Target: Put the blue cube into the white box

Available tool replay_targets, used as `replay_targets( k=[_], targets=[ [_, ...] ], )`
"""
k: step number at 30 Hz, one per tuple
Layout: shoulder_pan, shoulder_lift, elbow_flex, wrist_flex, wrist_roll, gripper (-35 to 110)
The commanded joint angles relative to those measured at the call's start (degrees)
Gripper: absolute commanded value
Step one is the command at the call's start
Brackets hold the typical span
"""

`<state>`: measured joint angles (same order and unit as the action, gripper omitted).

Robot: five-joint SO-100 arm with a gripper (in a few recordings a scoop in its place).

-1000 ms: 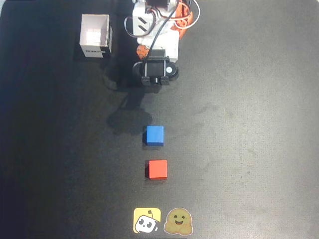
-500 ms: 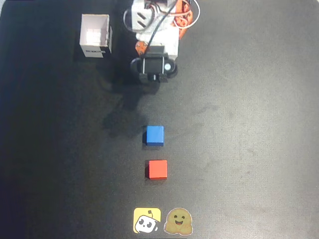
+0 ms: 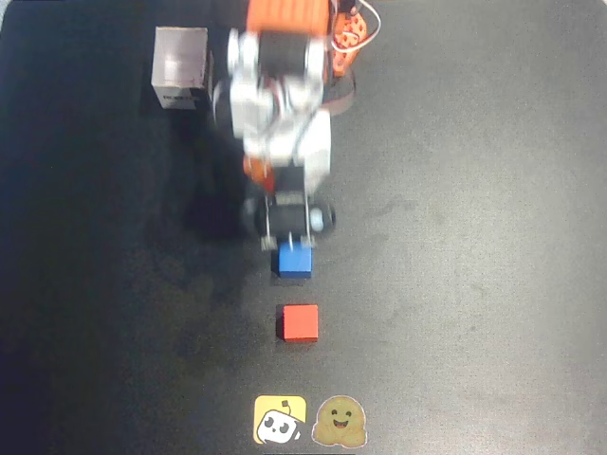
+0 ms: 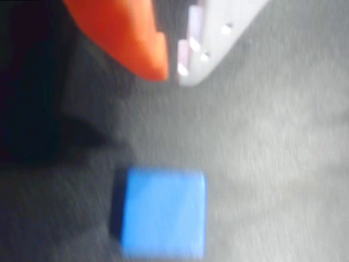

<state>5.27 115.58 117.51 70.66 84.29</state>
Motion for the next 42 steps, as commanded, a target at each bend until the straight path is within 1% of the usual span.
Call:
replay_targets(
  k=[1, 4, 8, 13, 24, 31, 42],
  targets=[
    [-0.88, -9.05, -9.14, -1.05, -0.26, 0],
    [-2.37, -13.45, -12.66, -1.85, 1.05, 0],
    [-4.04, -15.73, -13.45, -3.96, 2.81, 0],
    [-4.66, -17.14, -15.29, -3.87, 3.87, 1],
    [-2.90, -16.35, -15.38, -2.29, 4.39, 11],
    [-2.90, -19.34, -16.17, -3.96, 3.78, 18],
    [-4.75, -23.12, -16.26, -7.38, 3.87, 21]
  ],
)
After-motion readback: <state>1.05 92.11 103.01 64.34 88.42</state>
